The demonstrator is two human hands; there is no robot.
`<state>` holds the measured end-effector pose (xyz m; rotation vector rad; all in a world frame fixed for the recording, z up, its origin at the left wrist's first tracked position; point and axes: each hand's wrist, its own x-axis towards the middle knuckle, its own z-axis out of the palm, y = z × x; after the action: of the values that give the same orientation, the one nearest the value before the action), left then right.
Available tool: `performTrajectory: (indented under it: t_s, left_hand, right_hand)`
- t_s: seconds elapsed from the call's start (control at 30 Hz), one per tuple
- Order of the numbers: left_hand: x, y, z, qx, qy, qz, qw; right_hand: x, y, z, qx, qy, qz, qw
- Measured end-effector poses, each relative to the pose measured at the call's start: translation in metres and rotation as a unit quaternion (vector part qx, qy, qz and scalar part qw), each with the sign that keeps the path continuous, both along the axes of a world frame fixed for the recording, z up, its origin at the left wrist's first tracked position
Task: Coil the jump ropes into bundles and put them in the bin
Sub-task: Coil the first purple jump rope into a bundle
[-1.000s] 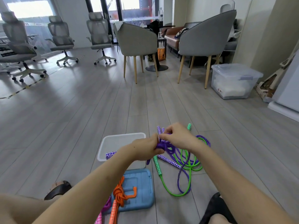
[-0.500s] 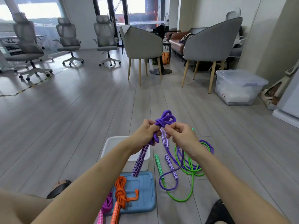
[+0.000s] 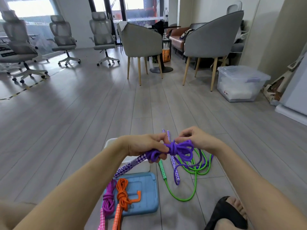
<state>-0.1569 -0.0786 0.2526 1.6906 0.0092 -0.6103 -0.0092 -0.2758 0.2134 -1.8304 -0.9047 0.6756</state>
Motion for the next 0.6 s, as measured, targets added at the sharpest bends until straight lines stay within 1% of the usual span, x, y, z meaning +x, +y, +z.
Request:
performTrajectory:
  t_s: [0.07,0.17,0.27,0.33,0.4,0.5,0.53,0.6]
  left_hand:
    - [0.002,-0.003,-0.012,0.078,-0.004,0.001,0.997]
    - [0.004,-0.014,-0.025,0.17,-0.001,0.01,0.985]
    - [0.01,-0.017,-0.035,0.26,-0.027,0.067,0.963]
    - [0.014,-0.014,-0.038,0.292,-0.047,0.104,0.95]
    - [0.016,-0.01,-0.039,0.274,-0.062,0.156,0.947]
    - [0.016,-0.001,-0.039,0.169,-0.079,0.27,0.945]
    - [0.017,0.003,-0.039,0.138,-0.087,0.299,0.94]
    - [0.017,0.01,-0.036,0.097,-0.108,0.321,0.936]
  right_hand:
    - [0.001,0.004,0.0,-0.032,-0.045,-0.016,0.998]
    - [-0.003,0.011,0.002,-0.075,-0.104,-0.021,0.991]
    - [-0.014,0.021,0.006,-0.077,-0.168,-0.061,0.981]
    - [-0.024,0.029,0.009,-0.064,-0.187,-0.068,0.978]
    - [-0.035,0.035,0.01,-0.06,-0.2,-0.056,0.976]
    - [-0.041,0.038,0.01,-0.031,-0.204,-0.063,0.976]
    - [-0.041,0.038,0.01,-0.016,-0.192,-0.07,0.979]
    - [-0.041,0.036,0.012,0.028,-0.139,-0.077,0.987]
